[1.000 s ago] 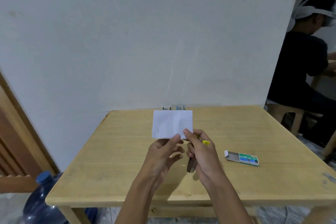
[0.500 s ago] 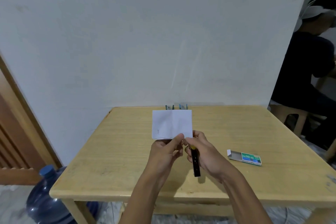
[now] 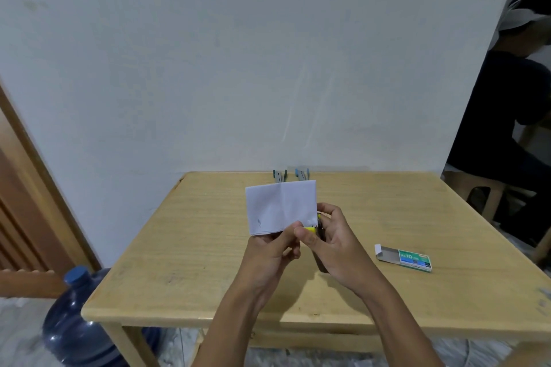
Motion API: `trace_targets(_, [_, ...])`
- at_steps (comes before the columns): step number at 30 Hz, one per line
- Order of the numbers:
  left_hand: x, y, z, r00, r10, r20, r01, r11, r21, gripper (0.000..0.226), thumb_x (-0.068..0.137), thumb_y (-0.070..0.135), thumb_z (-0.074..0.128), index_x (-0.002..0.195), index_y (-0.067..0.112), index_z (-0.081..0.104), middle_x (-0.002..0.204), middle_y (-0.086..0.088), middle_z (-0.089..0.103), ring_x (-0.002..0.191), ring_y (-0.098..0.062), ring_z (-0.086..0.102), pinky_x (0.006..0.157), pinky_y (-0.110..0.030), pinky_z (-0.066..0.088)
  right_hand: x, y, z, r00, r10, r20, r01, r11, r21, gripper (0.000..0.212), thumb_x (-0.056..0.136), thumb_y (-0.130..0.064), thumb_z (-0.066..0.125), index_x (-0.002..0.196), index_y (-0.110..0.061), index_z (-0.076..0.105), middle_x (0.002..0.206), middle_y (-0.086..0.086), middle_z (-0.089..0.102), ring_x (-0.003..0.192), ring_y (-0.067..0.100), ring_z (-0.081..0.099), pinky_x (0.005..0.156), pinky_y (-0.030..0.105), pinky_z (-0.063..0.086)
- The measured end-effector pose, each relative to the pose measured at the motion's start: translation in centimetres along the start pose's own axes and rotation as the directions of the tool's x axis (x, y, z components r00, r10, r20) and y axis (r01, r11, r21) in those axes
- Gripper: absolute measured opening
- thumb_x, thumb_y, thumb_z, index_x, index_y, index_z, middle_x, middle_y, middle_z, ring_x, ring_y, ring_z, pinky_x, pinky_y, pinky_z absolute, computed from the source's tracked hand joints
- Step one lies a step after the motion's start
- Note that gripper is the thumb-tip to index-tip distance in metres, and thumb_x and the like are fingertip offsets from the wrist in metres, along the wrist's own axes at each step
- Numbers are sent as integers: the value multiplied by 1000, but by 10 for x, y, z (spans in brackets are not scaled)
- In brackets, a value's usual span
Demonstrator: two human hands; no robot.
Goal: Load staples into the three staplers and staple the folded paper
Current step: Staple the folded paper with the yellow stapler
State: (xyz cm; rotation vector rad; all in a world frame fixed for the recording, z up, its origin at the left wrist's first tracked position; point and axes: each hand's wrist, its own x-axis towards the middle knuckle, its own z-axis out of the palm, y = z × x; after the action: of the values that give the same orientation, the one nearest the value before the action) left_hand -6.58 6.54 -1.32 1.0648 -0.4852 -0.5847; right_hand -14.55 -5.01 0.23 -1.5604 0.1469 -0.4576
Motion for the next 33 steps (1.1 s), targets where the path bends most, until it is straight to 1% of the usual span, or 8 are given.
trace_targets(7, [0,4,-5,999,-49,16,49,998,-25,25,81,18,73,103,7,73,87,-11,65,64,-15,50,61,-27,48,-1,-1,0,997,28,66,-31,998,47,60,77,-26,72,127,-16,39,106,6,73,81,18,68,80,32,55])
trace_targets(12, [-3,3,-10,984,-165,64,174,963,-204,10,81,18,72,85,8,72,67,-3,55,55,-11,50,66,-26,51,-3,-6,2,994,30,104,-37,997,68,60,75,-13,74,124,-8,40,98,7,72,73,16,68,66,19,53])
trace_targets(15, [-4,1,-12,980,-166,107,191,930,-315,18,77,18,76,89,5,70,65,-3,51,57,-12,50,75,-30,53,-4,-11,4,997,5,82,-9,999,45,60,67,-15,81,114,-8,45,94,9,74,71,18,69,63,21,53])
trace_targets(20, [-1,1,-13,987,-106,124,151,882,-447,54,66,18,89,114,1,70,112,-20,48,105,-33,47,84,-35,55,-8,-15,12,999,-39,17,38,999,16,57,61,-17,85,108,-6,55,95,8,77,79,13,72,75,24,54])
trace_targets(22, [-2,3,-10,987,-88,133,141,875,-463,49,71,17,82,116,0,69,121,-24,54,115,-37,51,91,-39,54,-9,-16,16,998,-50,26,50,999,-8,61,62,-20,86,114,-14,54,102,2,77,85,13,72,80,26,54])
trace_targets(25, [-6,6,-5,987,-63,148,126,876,-466,38,78,16,71,113,1,71,117,-24,67,106,-34,67,90,-41,56,-8,-16,19,997,-58,47,60,997,-40,72,71,-14,85,126,-29,42,111,-4,75,92,11,71,89,28,54])
trace_targets(29, [-8,0,-5,991,-75,107,115,888,-445,23,94,2,53,101,3,75,100,-20,69,88,-26,72,76,-35,60,-7,-17,20,996,-61,60,63,997,-36,74,77,-10,81,127,-34,33,109,-2,75,92,14,70,90,31,55])
trace_targets(33, [-3,-5,-6,995,-45,90,76,922,-380,11,84,12,70,94,8,73,87,-12,60,77,-20,57,73,-30,55,-7,-18,21,996,-41,84,38,999,27,70,81,-5,77,126,-31,31,95,-1,75,79,14,67,78,25,53])
